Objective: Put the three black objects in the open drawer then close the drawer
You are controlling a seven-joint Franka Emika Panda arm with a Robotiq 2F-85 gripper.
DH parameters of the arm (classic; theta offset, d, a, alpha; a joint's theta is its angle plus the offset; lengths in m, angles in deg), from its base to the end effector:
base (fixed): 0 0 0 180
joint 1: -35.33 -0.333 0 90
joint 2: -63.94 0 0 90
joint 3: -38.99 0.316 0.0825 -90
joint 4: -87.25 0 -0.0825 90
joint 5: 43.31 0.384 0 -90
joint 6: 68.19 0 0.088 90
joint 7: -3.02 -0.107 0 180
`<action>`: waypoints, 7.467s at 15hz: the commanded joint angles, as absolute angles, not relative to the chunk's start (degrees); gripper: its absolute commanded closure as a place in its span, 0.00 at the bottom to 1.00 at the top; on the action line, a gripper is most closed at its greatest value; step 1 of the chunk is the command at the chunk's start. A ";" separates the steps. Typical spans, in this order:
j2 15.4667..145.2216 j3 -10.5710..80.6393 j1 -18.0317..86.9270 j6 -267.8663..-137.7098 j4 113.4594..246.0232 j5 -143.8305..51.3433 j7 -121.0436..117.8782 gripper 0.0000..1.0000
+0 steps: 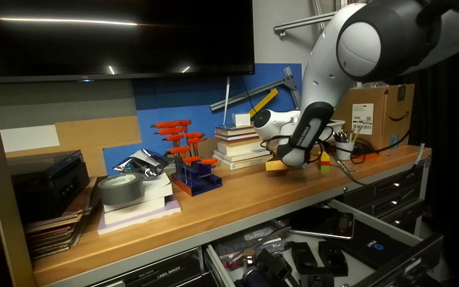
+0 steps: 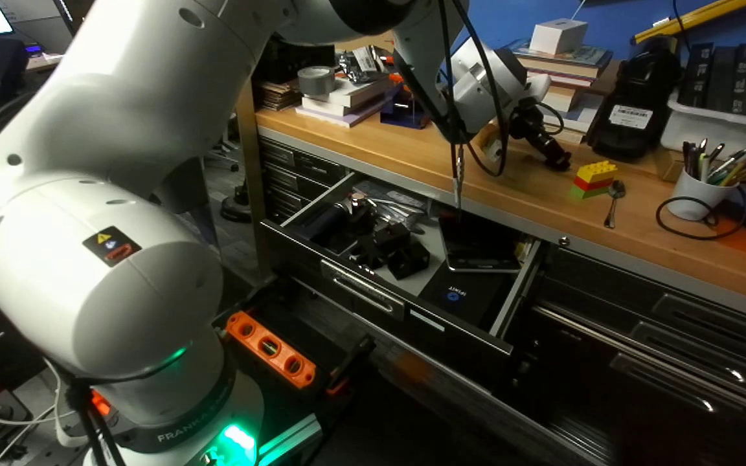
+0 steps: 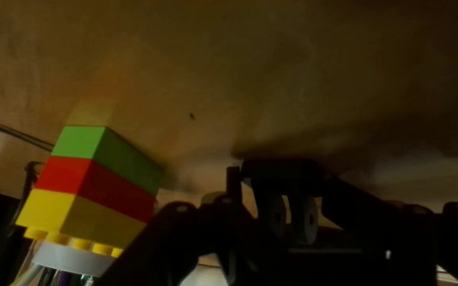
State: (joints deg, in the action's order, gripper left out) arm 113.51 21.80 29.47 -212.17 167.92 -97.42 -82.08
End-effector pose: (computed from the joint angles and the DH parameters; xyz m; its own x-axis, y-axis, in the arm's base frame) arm 0.7467 -0.0904 0.2227 0.5336 -0.4263 0.7304 -0.7702 -0.6018 0.2114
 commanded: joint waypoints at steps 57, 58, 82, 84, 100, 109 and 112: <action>76.25 28.33 31.12 -227.84 238.71 -49.62 -26.63 0.00; 75.63 26.77 29.71 -227.79 238.66 -51.97 -29.59 0.00; 71.13 35.13 30.08 -224.71 245.07 -66.55 -99.52 0.00; 73.10 34.67 29.38 -227.86 245.09 -65.88 -101.42 0.00; 82.43 29.99 23.45 -247.99 240.94 -68.34 -113.00 0.00; 91.59 35.76 22.80 -245.04 225.71 -67.59 -110.64 0.00; 93.27 36.38 22.47 -244.12 222.01 -68.28 -110.46 0.00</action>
State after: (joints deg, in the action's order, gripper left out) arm 90.84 35.24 22.41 -245.05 227.07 -68.44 -111.44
